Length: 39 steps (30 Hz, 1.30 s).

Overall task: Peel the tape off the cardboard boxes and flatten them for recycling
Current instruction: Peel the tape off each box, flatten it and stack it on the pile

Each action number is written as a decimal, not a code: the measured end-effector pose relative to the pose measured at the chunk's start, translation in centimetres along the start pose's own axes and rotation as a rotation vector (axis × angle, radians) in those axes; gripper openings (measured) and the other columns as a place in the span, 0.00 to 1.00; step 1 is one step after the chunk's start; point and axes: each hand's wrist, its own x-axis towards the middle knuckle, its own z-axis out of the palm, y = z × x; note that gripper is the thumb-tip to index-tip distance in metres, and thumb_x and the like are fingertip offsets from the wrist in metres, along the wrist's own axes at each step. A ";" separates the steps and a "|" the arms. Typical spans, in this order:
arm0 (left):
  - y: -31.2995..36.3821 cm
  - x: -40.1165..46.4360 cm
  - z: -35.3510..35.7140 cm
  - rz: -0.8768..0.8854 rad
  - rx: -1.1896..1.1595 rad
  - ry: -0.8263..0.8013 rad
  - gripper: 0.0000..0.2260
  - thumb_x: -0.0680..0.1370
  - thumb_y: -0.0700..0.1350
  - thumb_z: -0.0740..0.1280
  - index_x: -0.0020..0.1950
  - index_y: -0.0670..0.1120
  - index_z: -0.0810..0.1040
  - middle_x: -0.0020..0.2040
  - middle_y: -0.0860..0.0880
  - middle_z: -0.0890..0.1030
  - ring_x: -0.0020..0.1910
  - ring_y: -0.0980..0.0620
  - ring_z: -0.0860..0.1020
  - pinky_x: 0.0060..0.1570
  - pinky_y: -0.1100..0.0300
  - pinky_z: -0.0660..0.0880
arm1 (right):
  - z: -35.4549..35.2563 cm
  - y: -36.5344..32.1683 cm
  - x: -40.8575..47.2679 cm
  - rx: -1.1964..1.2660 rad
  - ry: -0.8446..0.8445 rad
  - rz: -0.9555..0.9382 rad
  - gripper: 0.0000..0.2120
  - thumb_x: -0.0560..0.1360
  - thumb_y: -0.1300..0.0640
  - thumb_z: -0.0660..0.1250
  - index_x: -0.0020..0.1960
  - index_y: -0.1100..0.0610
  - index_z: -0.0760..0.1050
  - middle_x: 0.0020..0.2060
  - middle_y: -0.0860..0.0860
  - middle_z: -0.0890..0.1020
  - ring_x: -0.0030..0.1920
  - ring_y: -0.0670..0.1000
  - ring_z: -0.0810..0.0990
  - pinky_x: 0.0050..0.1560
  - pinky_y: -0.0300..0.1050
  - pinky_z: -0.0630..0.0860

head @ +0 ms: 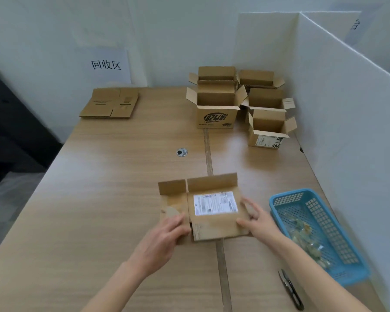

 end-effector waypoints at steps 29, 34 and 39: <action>-5.2 0.8 15.8 -0.417 0.302 -0.169 0.36 0.79 0.71 0.52 0.83 0.57 0.54 0.84 0.46 0.51 0.82 0.45 0.51 0.76 0.31 0.48 | 6.8 14.8 8.3 -1.191 0.244 -0.618 0.40 0.75 0.26 0.53 0.82 0.43 0.55 0.82 0.53 0.50 0.82 0.56 0.46 0.79 0.60 0.51; -5.2 1.0 16.0 -0.446 0.289 -0.172 0.37 0.79 0.71 0.51 0.83 0.57 0.50 0.84 0.47 0.46 0.83 0.45 0.47 0.76 0.31 0.47 | 6.7 15.2 8.9 -1.192 0.249 -0.646 0.39 0.76 0.27 0.54 0.82 0.44 0.55 0.82 0.55 0.50 0.82 0.57 0.48 0.79 0.62 0.53; -5.5 1.6 14.7 -0.475 0.196 -0.264 0.32 0.81 0.69 0.46 0.83 0.61 0.45 0.83 0.49 0.35 0.81 0.49 0.34 0.76 0.33 0.43 | 7.0 13.6 8.3 -1.261 0.243 -0.515 0.38 0.77 0.27 0.51 0.82 0.42 0.51 0.82 0.59 0.45 0.82 0.59 0.44 0.79 0.61 0.51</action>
